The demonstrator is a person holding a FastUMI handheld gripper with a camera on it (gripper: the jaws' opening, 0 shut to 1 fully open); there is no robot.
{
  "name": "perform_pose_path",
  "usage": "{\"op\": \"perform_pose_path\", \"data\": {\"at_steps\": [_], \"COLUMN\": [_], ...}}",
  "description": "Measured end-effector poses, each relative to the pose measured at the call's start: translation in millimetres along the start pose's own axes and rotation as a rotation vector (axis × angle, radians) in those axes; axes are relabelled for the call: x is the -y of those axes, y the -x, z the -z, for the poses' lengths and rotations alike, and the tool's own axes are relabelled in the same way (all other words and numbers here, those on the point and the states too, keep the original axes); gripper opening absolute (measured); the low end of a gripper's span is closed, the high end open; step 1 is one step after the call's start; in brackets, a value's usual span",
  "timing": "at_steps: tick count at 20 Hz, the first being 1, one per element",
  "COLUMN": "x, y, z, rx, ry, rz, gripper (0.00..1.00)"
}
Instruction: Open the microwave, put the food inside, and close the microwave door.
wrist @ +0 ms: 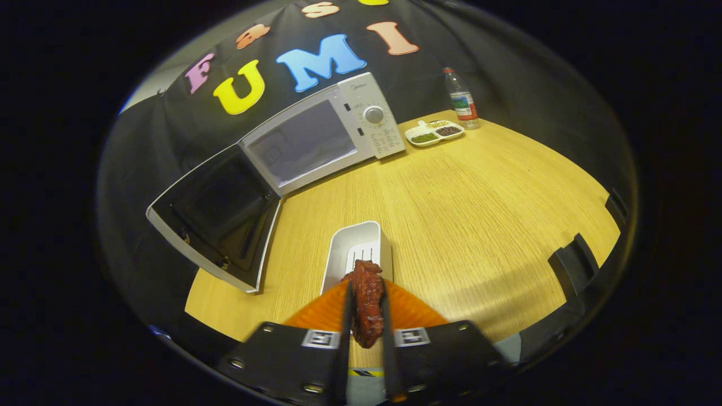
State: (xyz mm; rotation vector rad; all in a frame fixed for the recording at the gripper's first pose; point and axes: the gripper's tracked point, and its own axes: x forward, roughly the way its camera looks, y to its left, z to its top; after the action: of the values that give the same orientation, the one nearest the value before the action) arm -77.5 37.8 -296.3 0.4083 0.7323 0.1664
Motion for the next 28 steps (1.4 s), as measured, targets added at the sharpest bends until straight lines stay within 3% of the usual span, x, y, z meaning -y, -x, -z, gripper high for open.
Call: {"op": "perform_pose_path", "data": {"at_steps": [1, 11, 19, 28], "x": [-1.4, -33.1, -83.7, -123.8], "y": [-3.0, 3.5, -16.8, -73.8], "z": [0.0, -60.3, -121.2, -168.1], "rx": [-0.018, 0.057, 0.108, 0.145], "ry": [0.028, 0.185, 0.166, 0.080], "rz": [0.003, -0.024, -0.115, -0.191], "gripper": [0.13, 0.12, 0.12, 0.12]}}
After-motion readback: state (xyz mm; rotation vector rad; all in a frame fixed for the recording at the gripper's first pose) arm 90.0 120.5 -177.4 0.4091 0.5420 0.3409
